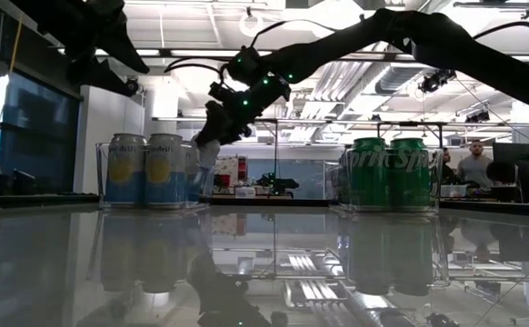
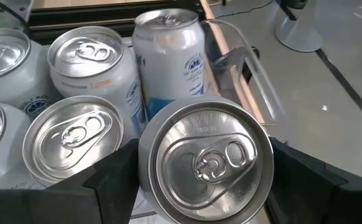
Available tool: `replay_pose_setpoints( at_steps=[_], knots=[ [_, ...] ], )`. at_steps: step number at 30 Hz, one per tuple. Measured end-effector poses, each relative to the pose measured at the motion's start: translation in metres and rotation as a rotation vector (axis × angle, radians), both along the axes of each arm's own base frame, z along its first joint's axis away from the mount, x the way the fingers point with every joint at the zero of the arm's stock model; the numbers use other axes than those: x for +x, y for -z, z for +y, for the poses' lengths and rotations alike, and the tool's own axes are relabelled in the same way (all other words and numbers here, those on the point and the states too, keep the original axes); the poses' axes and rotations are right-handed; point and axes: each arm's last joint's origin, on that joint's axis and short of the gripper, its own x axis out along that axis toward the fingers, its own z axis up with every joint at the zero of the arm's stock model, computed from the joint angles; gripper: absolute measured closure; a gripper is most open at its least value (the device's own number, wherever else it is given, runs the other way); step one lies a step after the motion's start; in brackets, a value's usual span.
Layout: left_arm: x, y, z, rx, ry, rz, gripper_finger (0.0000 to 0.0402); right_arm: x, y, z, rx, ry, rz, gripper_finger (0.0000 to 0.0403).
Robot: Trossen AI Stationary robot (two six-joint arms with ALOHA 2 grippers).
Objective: Sort soda cans
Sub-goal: Put the blue-white soda can into the top left transparent bin, then return to Home Position
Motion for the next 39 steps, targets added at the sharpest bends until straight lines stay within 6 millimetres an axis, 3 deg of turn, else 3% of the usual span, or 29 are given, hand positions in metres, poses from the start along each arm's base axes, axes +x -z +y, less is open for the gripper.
replay_pose_setpoints(
  at_steps=[9, 18, 24, 32, 39],
  knots=[
    [0.002, 0.002, 0.0, -0.004, 0.0, 0.015, 0.0062, 0.001, 0.012, -0.005, 0.051, -0.026, -0.002, 0.0106],
    [0.003, 0.003, 0.001, -0.005, 0.0, 0.021, 0.0062, 0.0, 0.015, -0.004, 0.068, -0.032, 0.02, 0.0057],
    [0.003, 0.003, 0.001, -0.006, 0.0, 0.022, 0.0062, 0.0, 0.013, -0.005, 0.054, -0.023, 0.011, 0.0053],
    [0.003, 0.003, 0.001, 0.022, -0.018, 0.031, 0.0062, -0.005, -0.023, -0.009, -0.027, 0.007, 0.003, 0.0052],
    [0.0, 0.0, -0.001, 0.065, -0.048, 0.024, 0.0062, -0.043, -0.081, 0.008, -0.107, 0.057, 0.128, 0.0052]
  ],
)
